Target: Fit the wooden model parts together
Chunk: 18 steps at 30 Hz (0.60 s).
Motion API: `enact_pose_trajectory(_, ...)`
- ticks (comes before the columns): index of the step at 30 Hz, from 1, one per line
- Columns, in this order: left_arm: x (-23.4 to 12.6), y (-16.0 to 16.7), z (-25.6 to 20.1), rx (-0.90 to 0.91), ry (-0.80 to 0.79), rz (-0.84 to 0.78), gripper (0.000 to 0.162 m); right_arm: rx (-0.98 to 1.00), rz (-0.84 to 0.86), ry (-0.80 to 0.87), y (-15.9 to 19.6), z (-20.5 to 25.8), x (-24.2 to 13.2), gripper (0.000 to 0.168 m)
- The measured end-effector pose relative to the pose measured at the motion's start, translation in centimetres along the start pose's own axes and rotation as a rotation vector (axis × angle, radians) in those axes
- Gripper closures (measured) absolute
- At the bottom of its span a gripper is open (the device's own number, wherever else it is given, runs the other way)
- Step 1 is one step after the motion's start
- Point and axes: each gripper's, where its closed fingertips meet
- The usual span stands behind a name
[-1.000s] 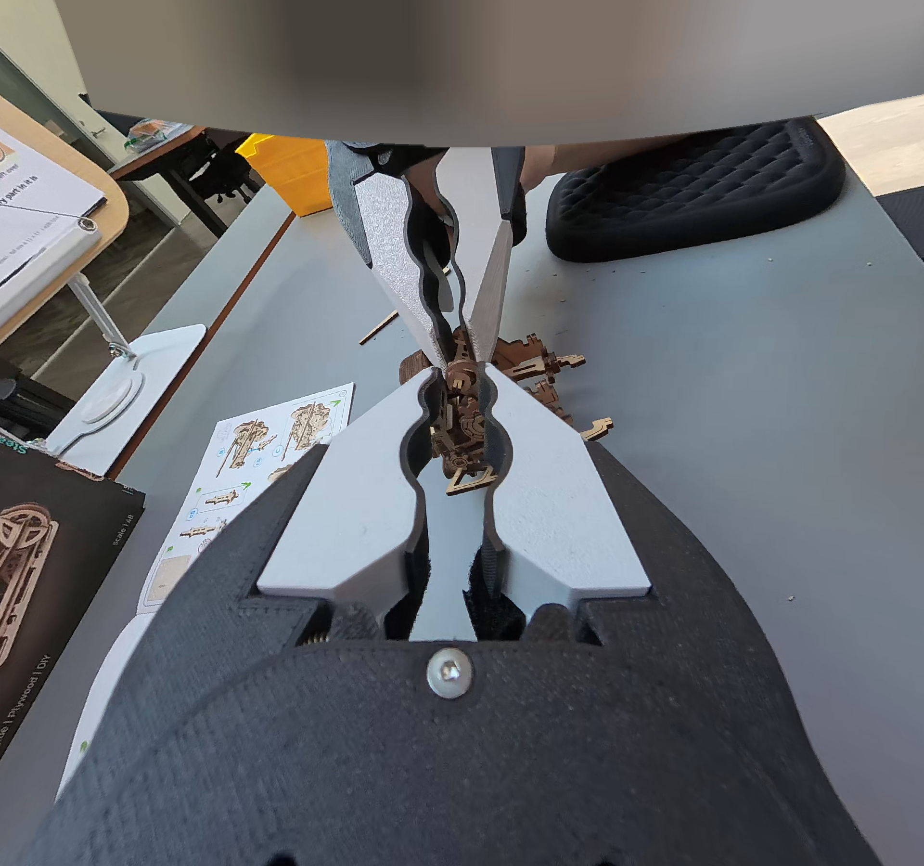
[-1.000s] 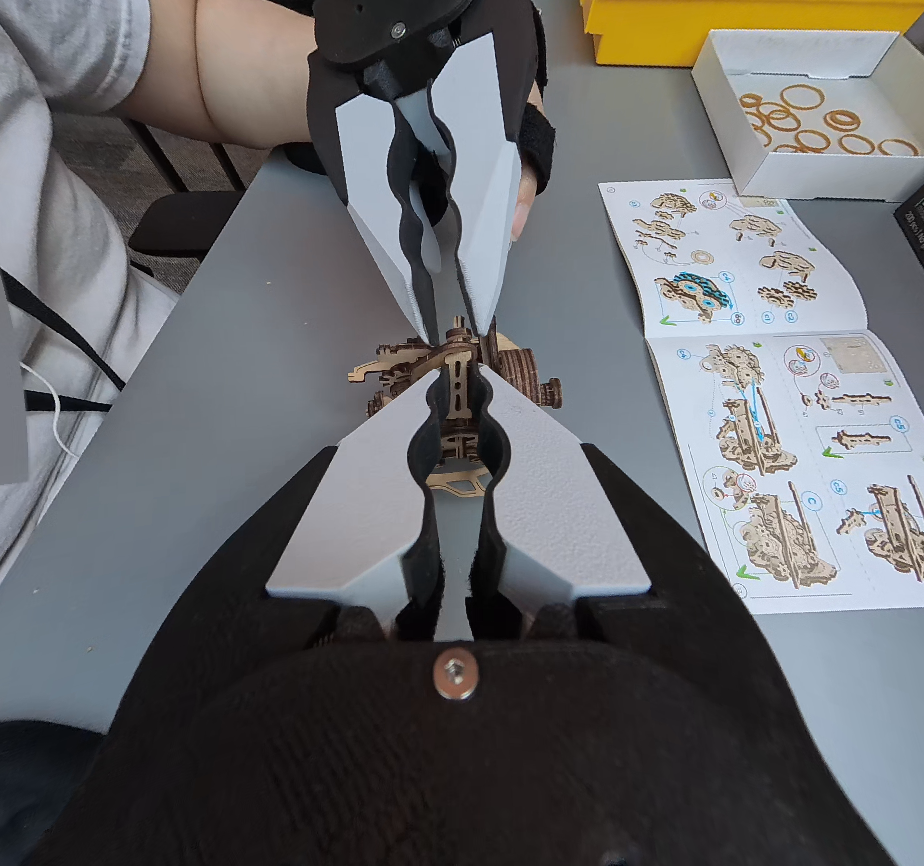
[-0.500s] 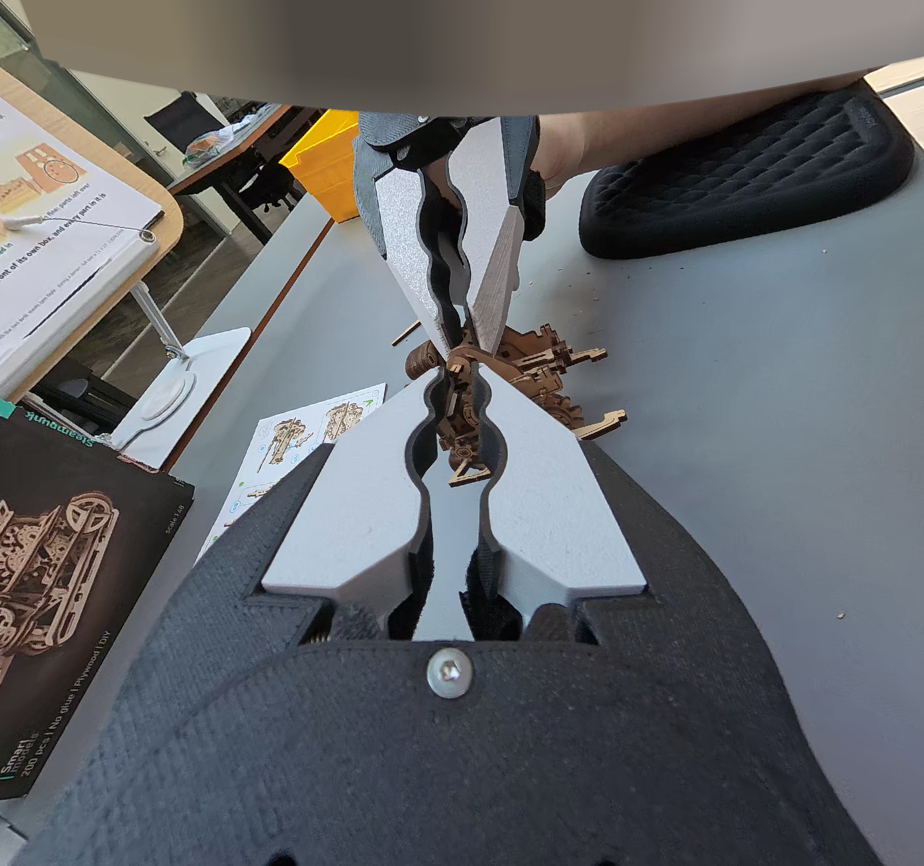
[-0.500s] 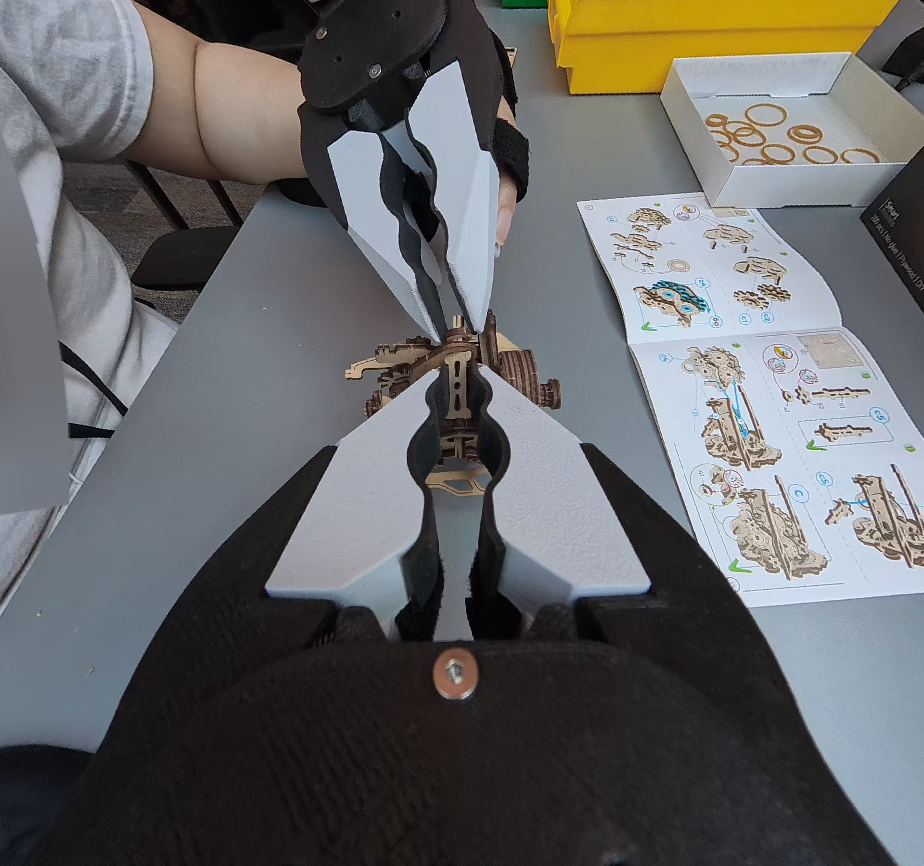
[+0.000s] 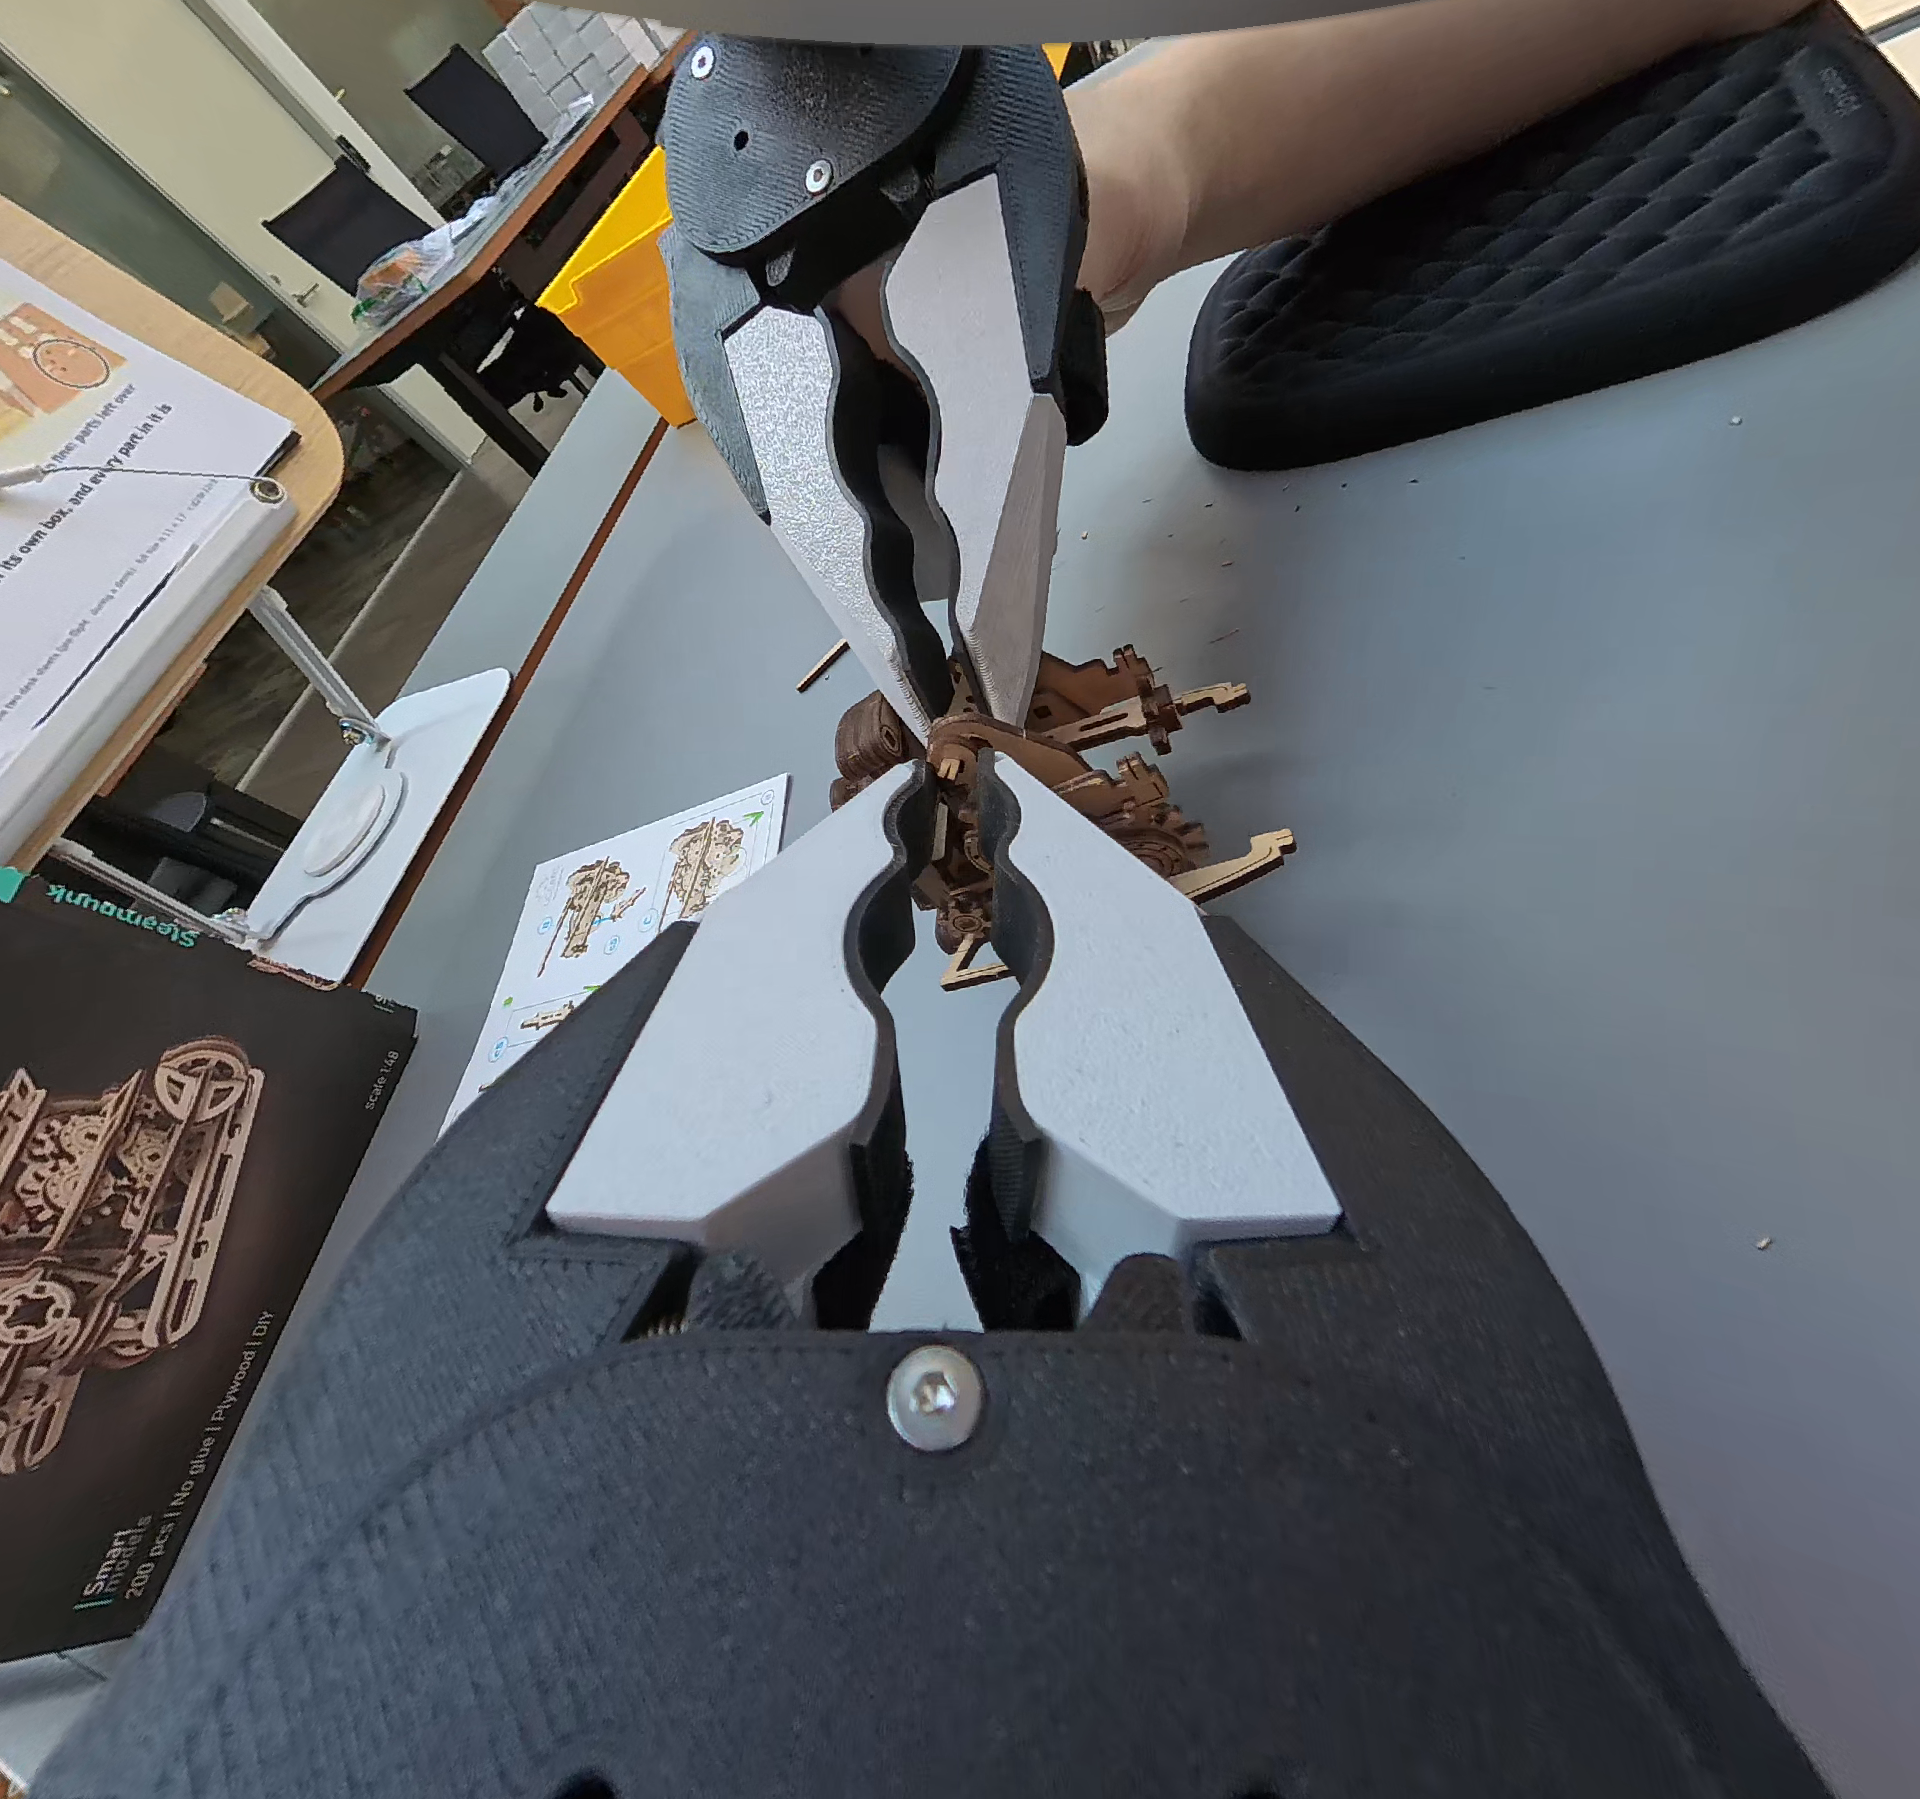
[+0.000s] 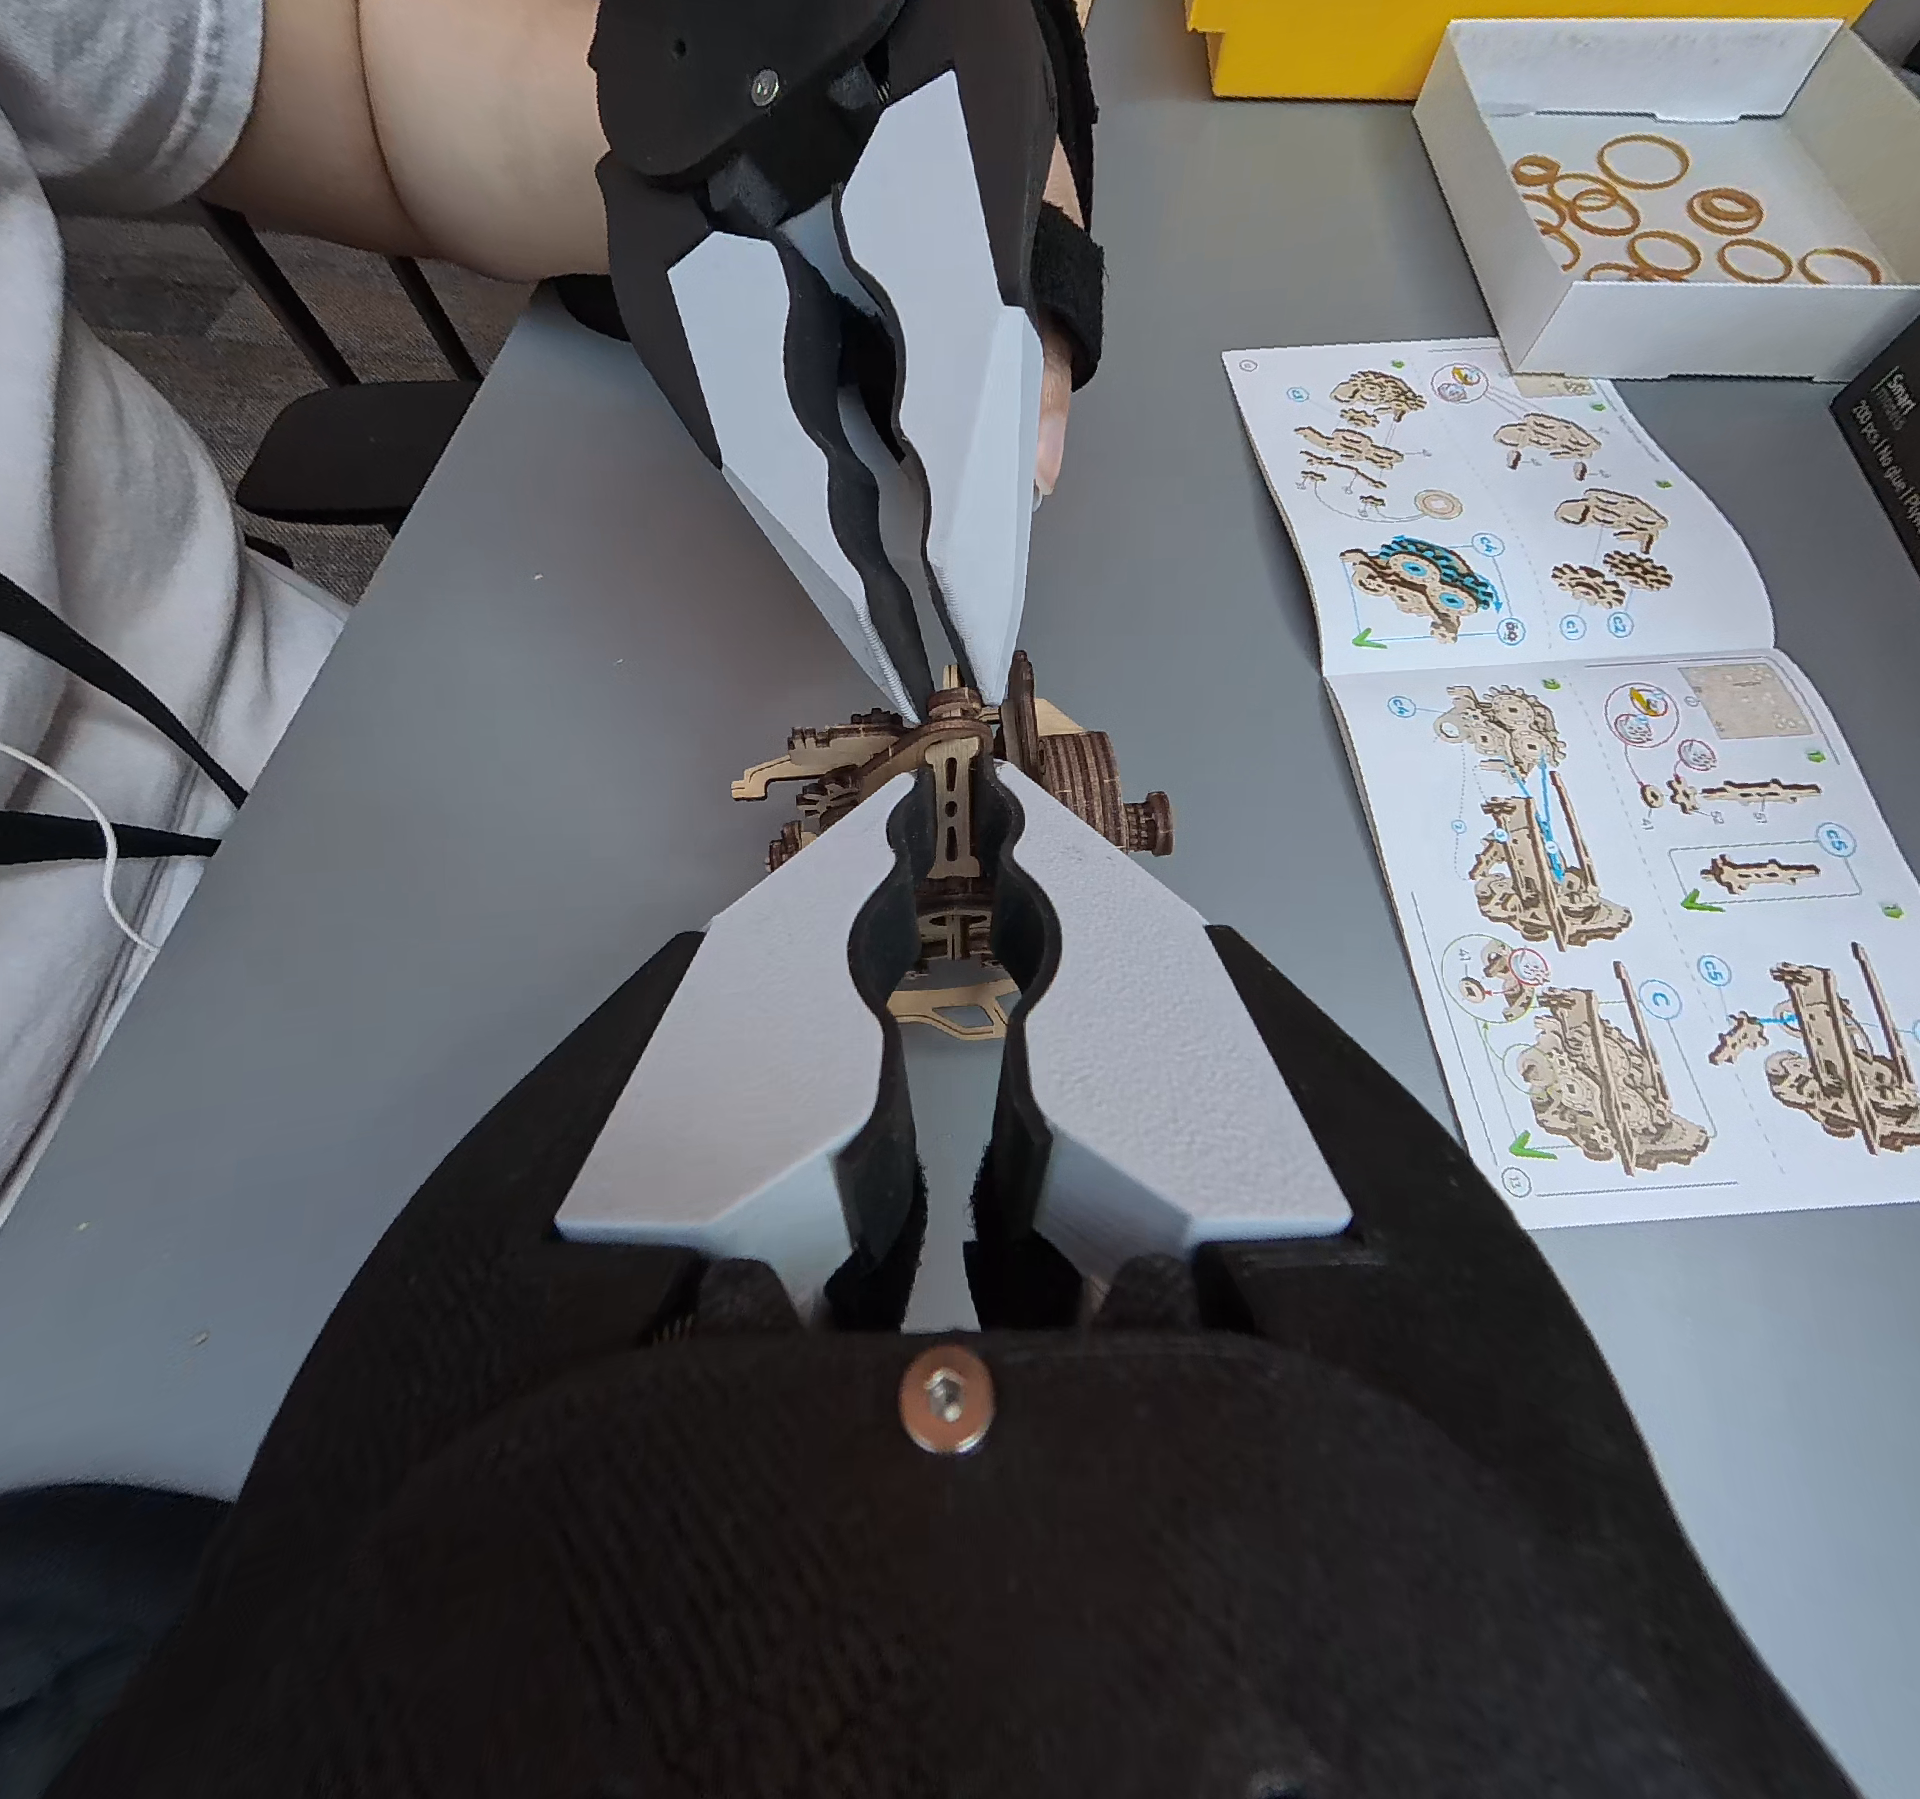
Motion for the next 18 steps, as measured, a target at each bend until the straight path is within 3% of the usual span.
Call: enact_pose_trajectory(18,0.1,0.4,-1.5,0.040,0.088,0.051,0.157,-0.057,0.100,-0.040,0.9,1.1,0.4,0.164)
Point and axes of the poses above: each gripper's, where its closed fingertips meet, x out along the fingers, y out of its underside, z = x × y across the jaws, and after that the axes turned 8 degrees about -z, right-handed
